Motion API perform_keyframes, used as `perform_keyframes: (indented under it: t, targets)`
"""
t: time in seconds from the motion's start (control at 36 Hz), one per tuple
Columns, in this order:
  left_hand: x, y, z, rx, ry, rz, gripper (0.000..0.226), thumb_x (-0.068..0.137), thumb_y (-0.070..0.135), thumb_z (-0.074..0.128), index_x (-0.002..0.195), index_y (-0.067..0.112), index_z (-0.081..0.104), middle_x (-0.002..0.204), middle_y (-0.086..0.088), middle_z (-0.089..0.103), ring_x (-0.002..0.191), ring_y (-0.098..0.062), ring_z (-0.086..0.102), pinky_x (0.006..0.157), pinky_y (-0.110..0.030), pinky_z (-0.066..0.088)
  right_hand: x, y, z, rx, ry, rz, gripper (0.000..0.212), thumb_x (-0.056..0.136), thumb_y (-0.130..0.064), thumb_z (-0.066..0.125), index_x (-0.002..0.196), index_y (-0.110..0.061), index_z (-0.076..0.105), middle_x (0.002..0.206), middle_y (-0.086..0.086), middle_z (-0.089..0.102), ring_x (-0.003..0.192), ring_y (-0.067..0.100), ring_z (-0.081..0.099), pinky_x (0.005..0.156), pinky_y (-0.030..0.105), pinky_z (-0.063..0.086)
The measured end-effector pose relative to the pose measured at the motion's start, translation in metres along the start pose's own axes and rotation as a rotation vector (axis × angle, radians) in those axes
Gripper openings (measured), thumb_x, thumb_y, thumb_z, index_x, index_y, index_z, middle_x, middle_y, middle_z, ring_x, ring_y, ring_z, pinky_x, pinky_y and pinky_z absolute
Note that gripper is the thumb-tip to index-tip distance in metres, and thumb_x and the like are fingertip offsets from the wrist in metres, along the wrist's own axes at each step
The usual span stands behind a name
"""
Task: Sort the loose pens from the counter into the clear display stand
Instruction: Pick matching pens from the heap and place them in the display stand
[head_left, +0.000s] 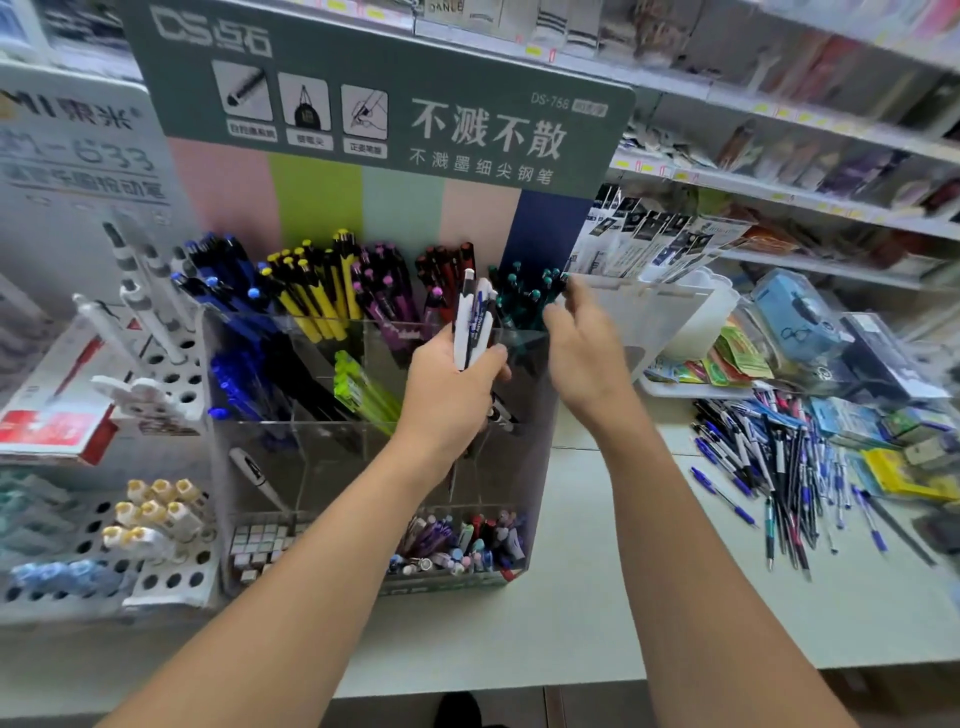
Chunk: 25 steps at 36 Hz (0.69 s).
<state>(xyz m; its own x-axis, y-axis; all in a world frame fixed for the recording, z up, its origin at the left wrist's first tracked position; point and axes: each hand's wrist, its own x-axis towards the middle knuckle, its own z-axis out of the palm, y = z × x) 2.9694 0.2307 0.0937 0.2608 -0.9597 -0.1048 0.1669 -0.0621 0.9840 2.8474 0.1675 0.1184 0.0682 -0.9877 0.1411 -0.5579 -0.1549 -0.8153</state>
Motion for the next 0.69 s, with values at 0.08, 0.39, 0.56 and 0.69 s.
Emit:
perform_keyframes:
  t: [0.08, 0.39, 0.56, 0.69]
  targets:
    - [-0.001, 0.006, 0.001, -0.145, -0.086, -0.115, 0.011, 0.101, 0.010, 0.057, 0.091, 0.014, 0.054, 0.069, -0.005, 0.060, 0.037, -0.011, 0.032, 0.037, -0.021, 0.025, -0.005, -0.004, 0.017, -0.145, -0.012, -0.099, 0.050, 0.108, -0.016, 0.038, 0.157, -0.011, 0.033, 0.157, 0.006, 0.042, 0.145, 0.021, 0.037, 0.115, 0.024, 0.025]
    - [-0.023, 0.011, -0.052, -0.267, -0.241, -0.231, 0.020, 0.099, 0.001, 0.048, 0.116, 0.010, 0.053, 0.070, -0.003, 0.052, 0.044, -0.010, 0.027, 0.037, -0.019, 0.018, -0.040, -0.028, 0.013, 0.029, 0.369, -0.251, 0.016, 0.099, -0.027, 0.059, 0.100, -0.019, 0.073, 0.085, -0.008, 0.068, 0.077, 0.005, 0.061, 0.074, 0.029, 0.052]
    - [-0.041, 0.002, -0.083, -0.116, -0.345, -0.231, 0.010, 0.104, 0.013, 0.052, 0.111, 0.013, 0.046, 0.068, 0.001, 0.046, 0.046, -0.009, 0.028, 0.038, -0.020, 0.021, -0.068, -0.042, 0.035, 0.381, -0.265, 0.107, 0.027, 0.087, -0.041, 0.075, 0.071, -0.020, 0.077, 0.056, -0.007, 0.057, 0.049, 0.004, 0.045, 0.050, 0.018, 0.036]
    - [-0.044, -0.012, -0.088, 0.563, -0.221, -0.007, 0.023, 0.101, 0.021, 0.057, 0.118, 0.023, 0.042, 0.085, -0.002, 0.058, 0.045, -0.001, 0.044, 0.042, -0.023, 0.038, -0.078, -0.034, 0.064, 0.292, -0.277, 0.164, 0.035, 0.084, -0.036, 0.081, 0.068, -0.007, 0.070, 0.059, 0.012, 0.062, 0.055, 0.017, 0.054, 0.058, 0.043, 0.055]
